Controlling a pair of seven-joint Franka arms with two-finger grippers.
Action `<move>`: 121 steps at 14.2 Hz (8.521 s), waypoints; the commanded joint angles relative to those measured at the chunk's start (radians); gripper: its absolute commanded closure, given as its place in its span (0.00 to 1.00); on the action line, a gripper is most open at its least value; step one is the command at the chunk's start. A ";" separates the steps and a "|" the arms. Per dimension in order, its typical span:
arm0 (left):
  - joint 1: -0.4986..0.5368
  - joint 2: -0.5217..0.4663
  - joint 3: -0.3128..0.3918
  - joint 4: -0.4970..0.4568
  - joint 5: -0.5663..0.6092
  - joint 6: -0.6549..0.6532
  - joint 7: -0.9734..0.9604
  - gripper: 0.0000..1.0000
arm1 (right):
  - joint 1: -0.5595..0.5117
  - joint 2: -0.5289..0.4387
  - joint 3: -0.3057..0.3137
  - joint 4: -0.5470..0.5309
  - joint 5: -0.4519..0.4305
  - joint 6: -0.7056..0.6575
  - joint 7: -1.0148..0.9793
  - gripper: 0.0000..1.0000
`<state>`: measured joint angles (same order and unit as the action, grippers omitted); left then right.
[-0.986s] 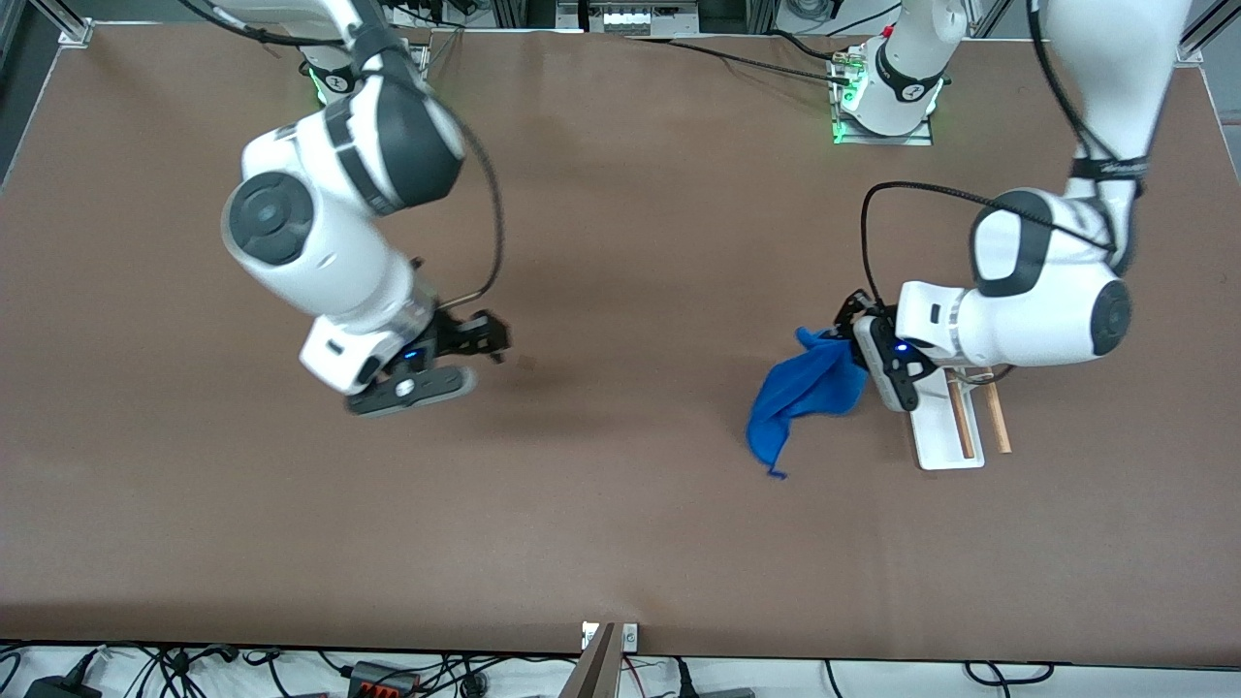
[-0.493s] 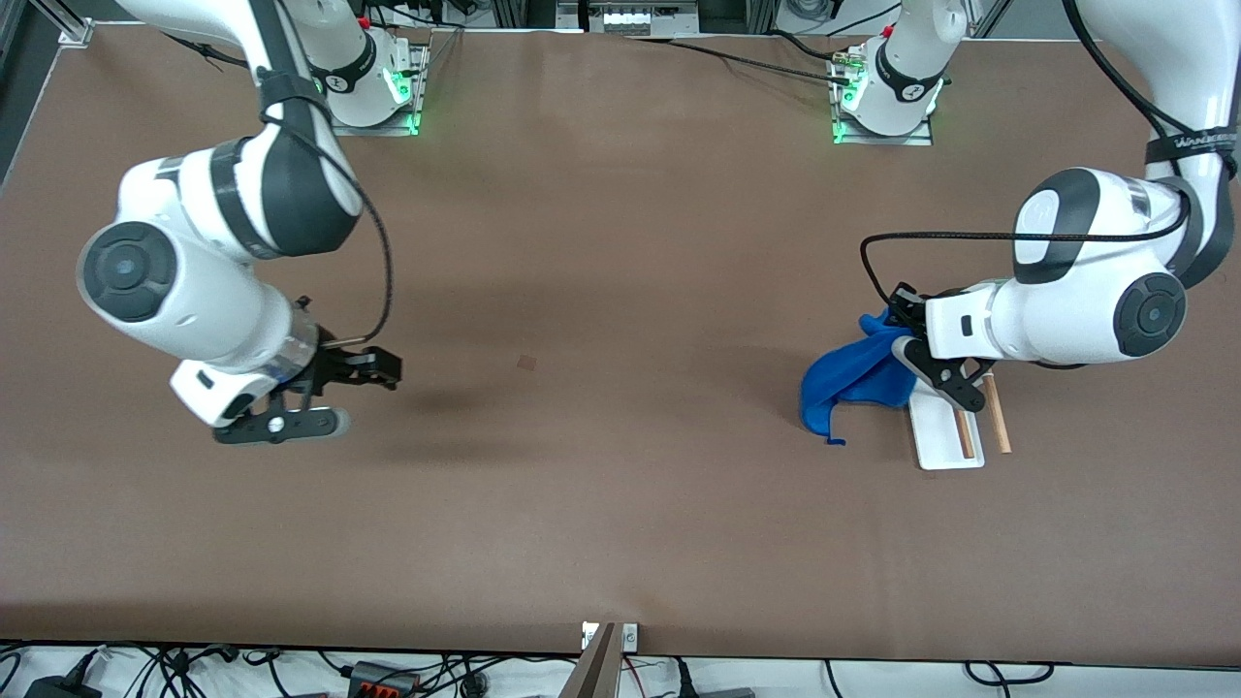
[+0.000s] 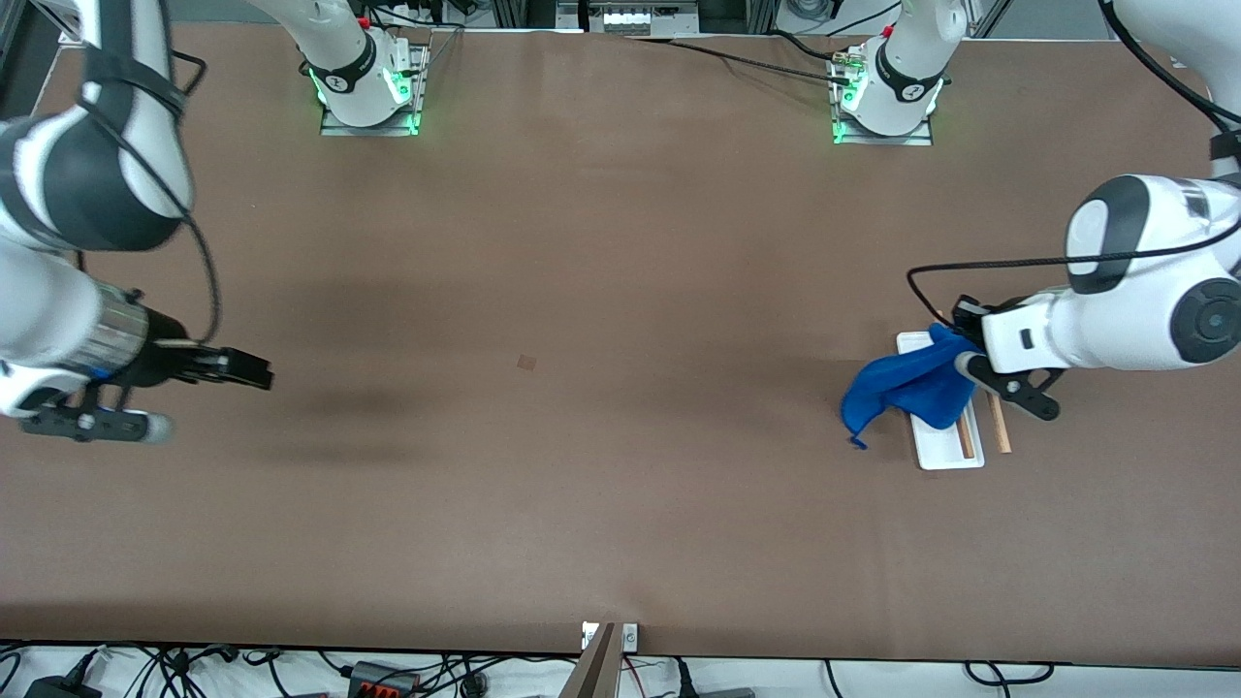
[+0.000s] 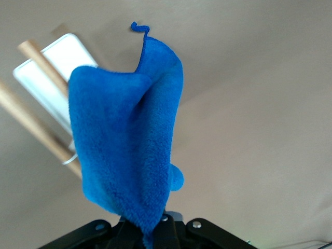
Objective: Pass towel and hang on rack
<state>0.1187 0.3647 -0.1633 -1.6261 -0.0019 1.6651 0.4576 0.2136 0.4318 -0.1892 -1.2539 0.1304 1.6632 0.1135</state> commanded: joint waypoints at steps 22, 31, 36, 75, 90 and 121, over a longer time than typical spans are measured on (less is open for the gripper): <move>0.311 0.197 -0.022 -0.123 0.065 0.479 0.490 0.99 | -0.226 -0.339 0.135 -0.327 -0.123 0.044 -0.156 0.00; 0.312 0.212 -0.032 -0.109 0.048 0.476 0.525 0.00 | -0.201 -0.444 0.136 -0.492 -0.135 0.119 -0.159 0.00; 0.314 0.191 -0.032 -0.071 0.045 0.388 0.543 0.00 | -0.200 -0.447 0.134 -0.475 -0.133 0.058 -0.166 0.00; -0.017 -0.326 0.064 -0.028 0.013 -0.139 -0.520 0.00 | -0.244 -0.453 0.182 -0.458 -0.132 0.013 -0.167 0.00; -0.022 -0.444 0.062 -0.159 0.003 -0.033 -0.706 0.00 | -0.246 -0.436 0.178 -0.460 -0.132 0.061 -0.175 0.00; -0.022 -0.448 0.053 -0.156 0.003 -0.038 -0.531 0.00 | -0.246 -0.435 0.183 -0.461 -0.127 0.044 -0.163 0.00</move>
<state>0.1005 -0.0574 -0.1167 -1.7582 0.0128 1.6164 -0.1008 -0.0218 0.0014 -0.0138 -1.7141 0.0114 1.7160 -0.0501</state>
